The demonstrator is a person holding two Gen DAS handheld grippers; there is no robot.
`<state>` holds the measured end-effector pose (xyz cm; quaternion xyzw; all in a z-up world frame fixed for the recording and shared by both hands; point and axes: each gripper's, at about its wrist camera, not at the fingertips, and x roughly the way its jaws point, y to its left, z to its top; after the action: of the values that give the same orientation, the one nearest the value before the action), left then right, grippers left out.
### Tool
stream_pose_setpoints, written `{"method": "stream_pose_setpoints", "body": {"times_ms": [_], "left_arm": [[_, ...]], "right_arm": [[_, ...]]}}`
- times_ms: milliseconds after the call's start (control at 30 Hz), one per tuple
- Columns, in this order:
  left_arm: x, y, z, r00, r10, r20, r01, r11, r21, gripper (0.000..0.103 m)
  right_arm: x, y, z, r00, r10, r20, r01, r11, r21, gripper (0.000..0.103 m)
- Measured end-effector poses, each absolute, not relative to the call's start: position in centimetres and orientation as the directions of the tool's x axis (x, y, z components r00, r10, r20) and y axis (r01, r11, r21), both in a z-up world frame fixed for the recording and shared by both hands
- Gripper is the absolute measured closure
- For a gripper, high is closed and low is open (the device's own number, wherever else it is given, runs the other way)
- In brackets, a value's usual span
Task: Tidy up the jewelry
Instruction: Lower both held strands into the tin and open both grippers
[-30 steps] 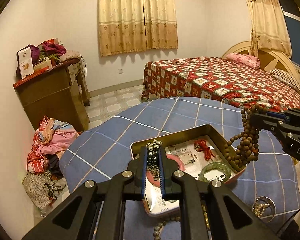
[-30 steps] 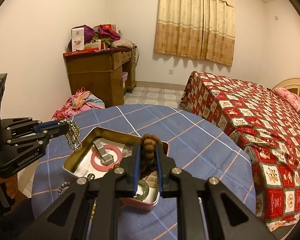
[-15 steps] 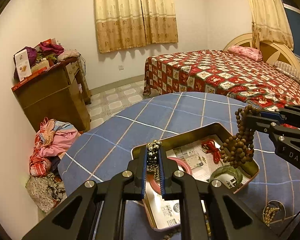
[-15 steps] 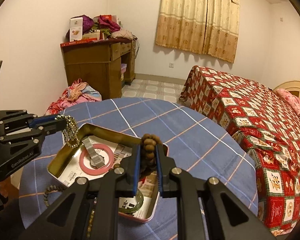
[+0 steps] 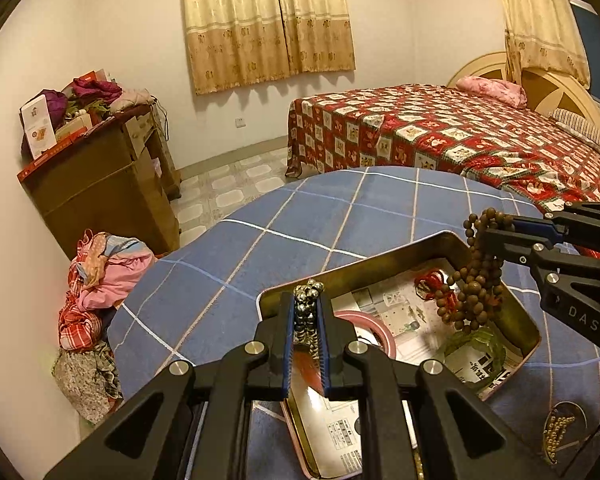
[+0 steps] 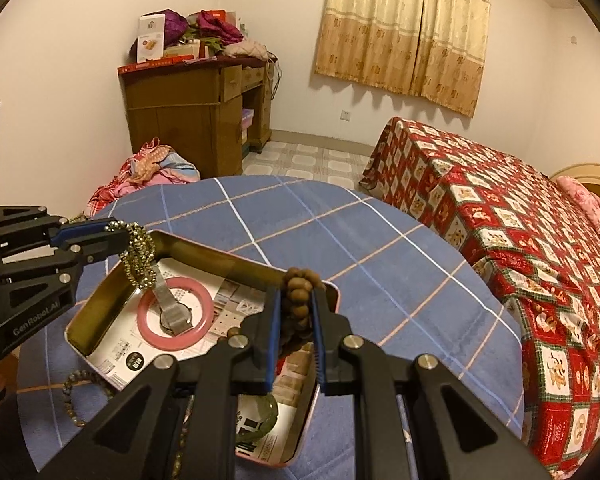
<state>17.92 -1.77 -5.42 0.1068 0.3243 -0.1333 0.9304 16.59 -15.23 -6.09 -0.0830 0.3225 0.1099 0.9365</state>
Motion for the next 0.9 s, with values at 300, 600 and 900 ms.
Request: {"method": "stream_pose_setpoints", "body": {"times_ms": [300, 600, 900], "left_arm": [[18.2, -1.9, -6.3, 0.741, -0.174, -0.649, 0.324, 0.938, 0.119, 0.093], [18.7, -2.0, -7.0, 0.733, -0.158, -0.662, 0.325, 0.936, 0.136, 0.093], [18.9, -1.9, -7.5, 0.727, -0.151, -0.670, 0.324, 0.936, 0.140, 0.093]], "right_arm": [[17.3, -15.0, -6.6, 0.765, 0.150, -0.626, -0.253, 0.964, -0.079, 0.086], [17.7, -15.0, -6.8, 0.764, 0.149, -0.627, -0.251, 0.965, -0.076, 0.086], [18.3, -14.9, -7.7, 0.755, 0.151, -0.638, -0.255, 0.964, -0.073, 0.086]]}}
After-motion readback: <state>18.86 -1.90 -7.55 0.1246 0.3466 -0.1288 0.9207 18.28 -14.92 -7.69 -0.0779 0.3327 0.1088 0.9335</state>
